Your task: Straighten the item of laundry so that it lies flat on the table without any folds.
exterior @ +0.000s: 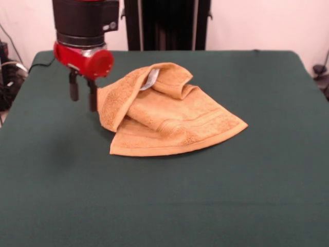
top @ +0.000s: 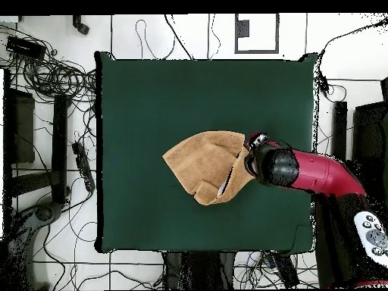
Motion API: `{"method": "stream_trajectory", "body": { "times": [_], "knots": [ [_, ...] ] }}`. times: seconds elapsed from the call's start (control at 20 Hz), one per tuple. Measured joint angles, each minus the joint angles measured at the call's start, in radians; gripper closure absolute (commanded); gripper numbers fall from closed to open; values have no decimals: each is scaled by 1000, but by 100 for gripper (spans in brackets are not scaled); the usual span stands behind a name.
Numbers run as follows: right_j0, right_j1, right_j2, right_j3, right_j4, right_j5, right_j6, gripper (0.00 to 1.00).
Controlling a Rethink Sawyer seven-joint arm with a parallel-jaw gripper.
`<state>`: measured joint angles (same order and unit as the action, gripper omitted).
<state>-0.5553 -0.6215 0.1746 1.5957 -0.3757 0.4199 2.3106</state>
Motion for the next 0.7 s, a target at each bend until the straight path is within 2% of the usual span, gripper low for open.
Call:
{"method": "stream_trajectory", "body": {
  "times": [0.2, 0.5, 0.7],
  "knots": [
    [-46, -4, 107, 25, -39, 47, -129, 0],
    [-77, 1, 193, 46, -55, 89, -220, 0],
    [-76, 8, 219, 52, -56, 89, -227, 0]
  ]
}}
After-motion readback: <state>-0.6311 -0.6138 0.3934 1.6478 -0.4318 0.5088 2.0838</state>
